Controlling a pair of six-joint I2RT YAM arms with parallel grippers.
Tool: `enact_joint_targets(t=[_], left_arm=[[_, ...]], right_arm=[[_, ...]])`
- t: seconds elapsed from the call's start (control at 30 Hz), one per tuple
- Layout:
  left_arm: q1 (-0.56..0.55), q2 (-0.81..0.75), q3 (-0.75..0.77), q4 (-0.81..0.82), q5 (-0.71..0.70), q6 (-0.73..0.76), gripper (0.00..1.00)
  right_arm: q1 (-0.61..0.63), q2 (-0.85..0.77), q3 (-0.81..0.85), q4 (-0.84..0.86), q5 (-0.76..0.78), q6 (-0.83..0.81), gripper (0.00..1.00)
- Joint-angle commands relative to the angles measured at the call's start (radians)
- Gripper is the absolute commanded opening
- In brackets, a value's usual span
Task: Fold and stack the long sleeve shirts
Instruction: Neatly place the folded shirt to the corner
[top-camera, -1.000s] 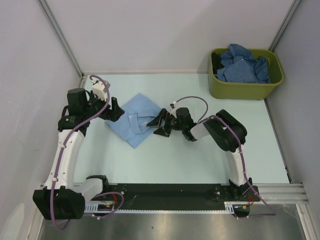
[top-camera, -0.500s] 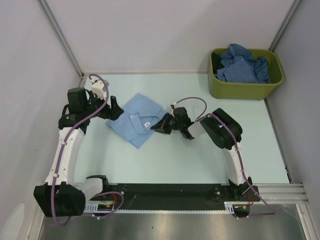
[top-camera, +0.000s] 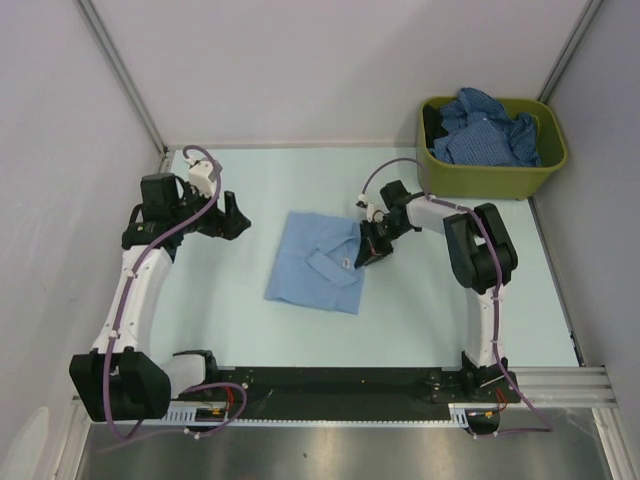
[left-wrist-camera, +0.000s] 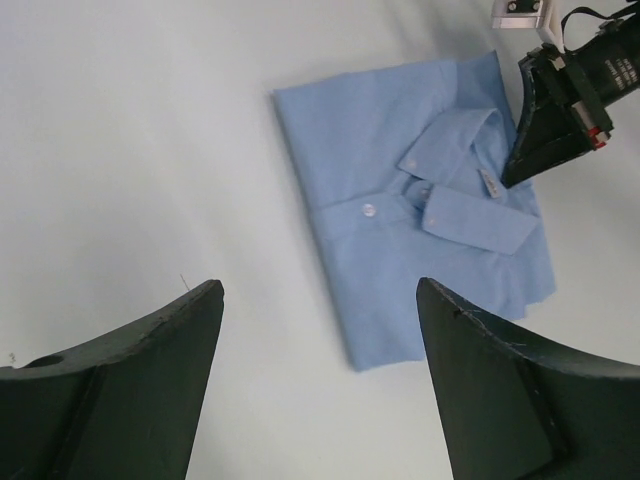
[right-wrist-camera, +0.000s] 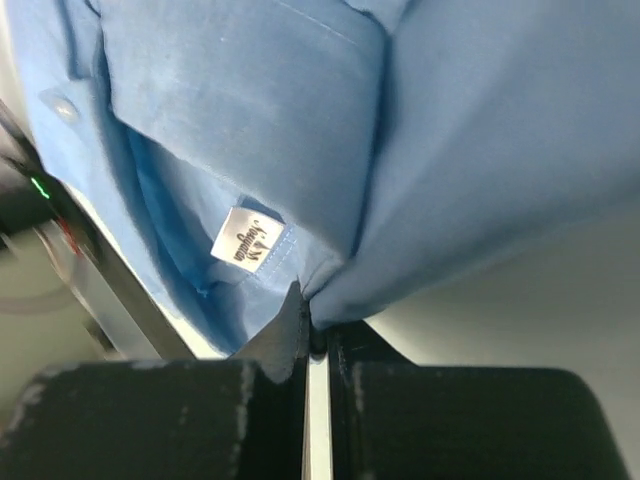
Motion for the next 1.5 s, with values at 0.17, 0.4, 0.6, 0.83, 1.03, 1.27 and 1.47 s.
enact_joint_targets(t=[0.17, 0.4, 0.6, 0.83, 1.03, 1.27, 1.47], left_arm=[[0.009, 0.018, 0.004, 0.036, 0.077, 0.031, 0.83], [0.009, 0.032, 0.000, 0.047, 0.095, 0.045, 0.83], [0.010, 0.047, -0.016, 0.071, 0.115, 0.034, 0.83], [0.009, 0.034, -0.038, 0.071, 0.101, 0.057, 0.83], [0.010, 0.035, -0.062, 0.084, 0.098, 0.066, 0.84], [0.010, 0.053, -0.062, 0.088, 0.095, 0.070, 0.84], [0.009, 0.070, -0.062, 0.091, 0.106, 0.068, 0.84]], right_arm=[[-0.163, -0.006, 0.055, -0.797, 0.271, -0.894, 0.00], [-0.356, -0.095, 0.030, -0.804, 0.653, -1.273, 0.00], [-0.485, -0.088, 0.068, -0.657, 0.885, -1.613, 0.00], [-0.596, -0.073, 0.107, -0.528, 0.996, -2.020, 0.00], [-0.669, -0.114, 0.042, -0.365, 1.034, -2.368, 0.00], [-0.743, -0.194, -0.119, -0.132, 1.013, -2.773, 0.00], [-0.677, -0.168, -0.070, -0.089, 0.922, -2.713, 0.00]])
